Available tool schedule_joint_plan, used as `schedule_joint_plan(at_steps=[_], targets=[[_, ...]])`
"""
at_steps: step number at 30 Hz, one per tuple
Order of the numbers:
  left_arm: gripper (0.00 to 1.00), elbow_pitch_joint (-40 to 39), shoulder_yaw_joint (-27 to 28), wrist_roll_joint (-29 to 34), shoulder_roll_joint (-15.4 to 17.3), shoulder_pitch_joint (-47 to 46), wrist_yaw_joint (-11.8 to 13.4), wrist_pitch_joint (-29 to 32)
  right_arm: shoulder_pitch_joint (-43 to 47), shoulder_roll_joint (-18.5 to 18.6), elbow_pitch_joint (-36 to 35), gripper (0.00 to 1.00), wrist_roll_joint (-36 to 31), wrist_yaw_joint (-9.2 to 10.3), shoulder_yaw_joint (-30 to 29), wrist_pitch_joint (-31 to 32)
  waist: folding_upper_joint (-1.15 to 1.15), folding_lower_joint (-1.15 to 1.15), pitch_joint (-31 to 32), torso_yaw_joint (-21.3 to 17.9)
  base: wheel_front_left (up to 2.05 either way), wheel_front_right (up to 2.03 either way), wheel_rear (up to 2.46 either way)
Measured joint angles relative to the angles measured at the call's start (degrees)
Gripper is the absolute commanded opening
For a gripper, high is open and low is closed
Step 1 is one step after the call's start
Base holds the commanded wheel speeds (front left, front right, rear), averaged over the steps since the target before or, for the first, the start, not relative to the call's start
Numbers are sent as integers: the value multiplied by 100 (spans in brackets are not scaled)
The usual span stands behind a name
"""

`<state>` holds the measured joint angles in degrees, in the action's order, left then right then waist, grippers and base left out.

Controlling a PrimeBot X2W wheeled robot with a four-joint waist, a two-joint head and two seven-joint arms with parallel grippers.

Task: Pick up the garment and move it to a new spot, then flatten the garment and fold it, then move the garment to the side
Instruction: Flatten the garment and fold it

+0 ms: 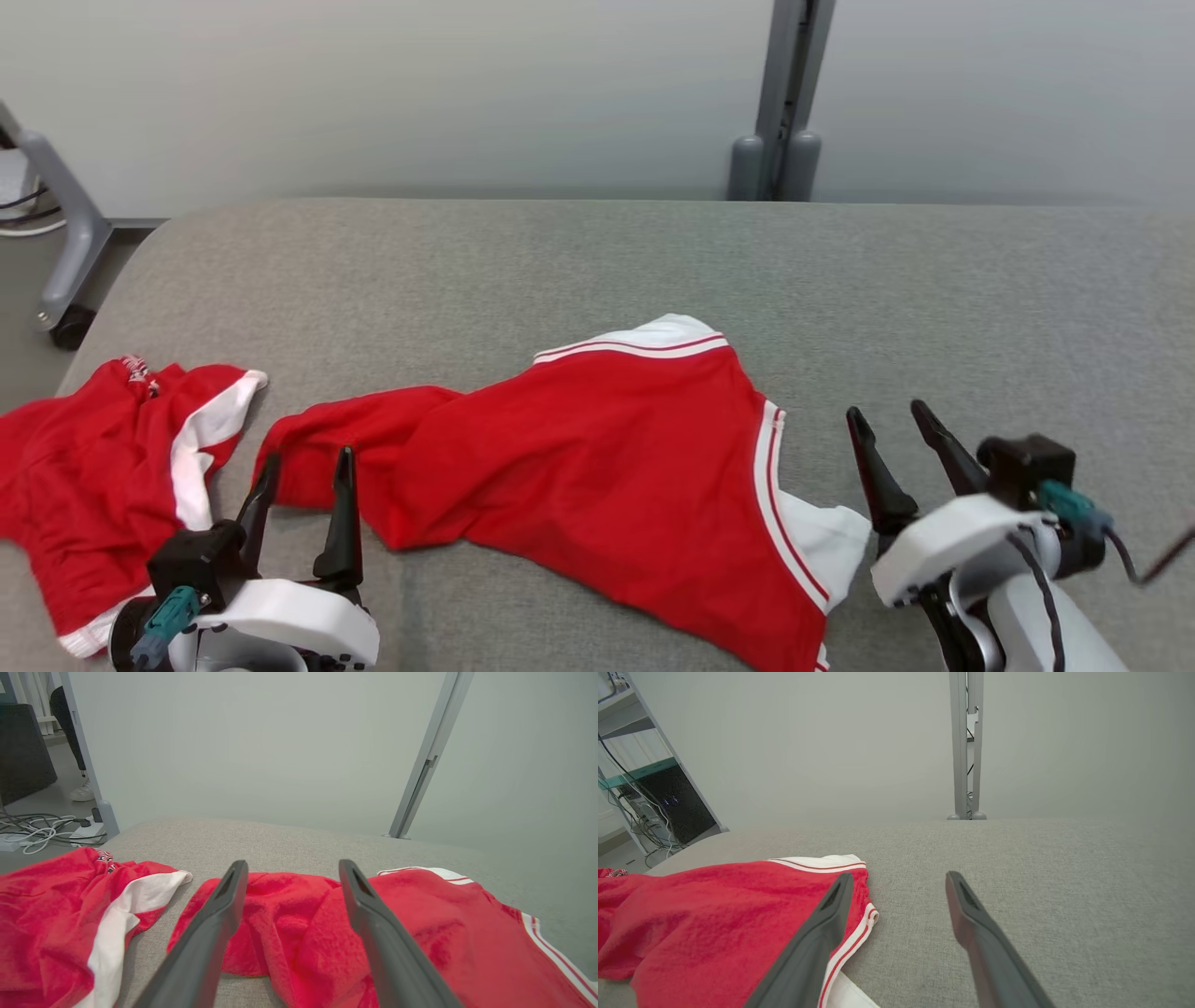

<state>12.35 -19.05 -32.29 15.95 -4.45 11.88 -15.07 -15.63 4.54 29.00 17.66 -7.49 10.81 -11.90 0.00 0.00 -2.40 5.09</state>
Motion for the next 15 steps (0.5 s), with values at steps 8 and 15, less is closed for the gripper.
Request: schedule_joint_plan(at_steps=[8, 15], targets=[[100, 153, -41, -23, -40, -74, -74, 1, -946, 82, 1374, 100, 745, 0, 135, 1067, 0, 0, -74, 450, 0, 0, 0], [100, 237, -51, -59, -73, -143, -125, 0, -1590, 54, 2404, 100, 1109, 0, -24, 1774, 0, 0, -162, 781, 0, 0, 0]])
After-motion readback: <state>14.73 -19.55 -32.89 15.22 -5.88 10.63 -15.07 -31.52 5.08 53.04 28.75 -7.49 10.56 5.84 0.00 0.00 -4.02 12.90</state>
